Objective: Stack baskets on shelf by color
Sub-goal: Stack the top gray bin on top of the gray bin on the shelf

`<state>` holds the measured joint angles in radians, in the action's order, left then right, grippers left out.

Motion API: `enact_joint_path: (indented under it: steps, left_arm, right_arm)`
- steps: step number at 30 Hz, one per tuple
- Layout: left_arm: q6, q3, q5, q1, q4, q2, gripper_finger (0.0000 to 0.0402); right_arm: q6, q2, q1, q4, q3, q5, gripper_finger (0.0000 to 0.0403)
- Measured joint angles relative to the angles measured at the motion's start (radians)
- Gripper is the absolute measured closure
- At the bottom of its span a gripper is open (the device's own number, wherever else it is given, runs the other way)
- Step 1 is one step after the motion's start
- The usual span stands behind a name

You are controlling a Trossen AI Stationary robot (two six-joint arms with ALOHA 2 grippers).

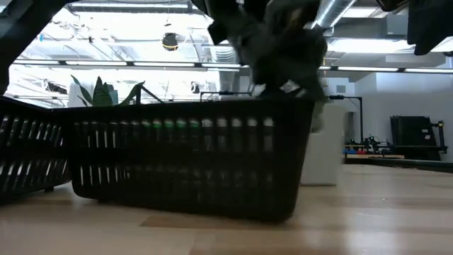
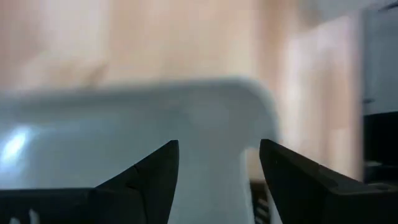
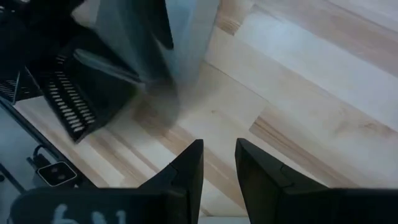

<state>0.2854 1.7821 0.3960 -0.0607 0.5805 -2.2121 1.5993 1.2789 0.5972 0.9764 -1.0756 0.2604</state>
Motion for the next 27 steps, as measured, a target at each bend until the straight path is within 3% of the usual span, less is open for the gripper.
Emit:
enact_joint_path:
  steps: [5, 8, 11, 19, 27]
  left_arm:
    - [0.071, 0.001, 0.067, 0.008, -0.184, -0.001, 0.0189]
    - [0.079, 0.017, 0.073, 0.034, -0.154, 0.019, 0.0189]
    - [0.043, 0.064, 0.062, 0.065, -0.017, 0.057, 0.0189]
    - [-0.099, 0.125, -0.183, 0.120, 0.326, 0.204, 0.0189]
    - [-0.146, 0.125, -0.442, 0.153, 0.468, 0.379, 0.0189]
  right_arm:
    - [0.000, 0.000, 0.000, 0.001, 0.000, 0.000, 0.0285]
    - [0.000, 0.000, 0.000, 0.006, 0.000, 0.000, 0.0285]
    - [0.001, -0.001, 0.000, 0.010, 0.000, 0.000, 0.0285]
    - [0.024, 0.000, 0.006, 0.011, 0.000, 0.000, 0.0285]
    - [-0.045, -0.025, 0.002, -0.050, -0.003, 0.006, 0.0285]
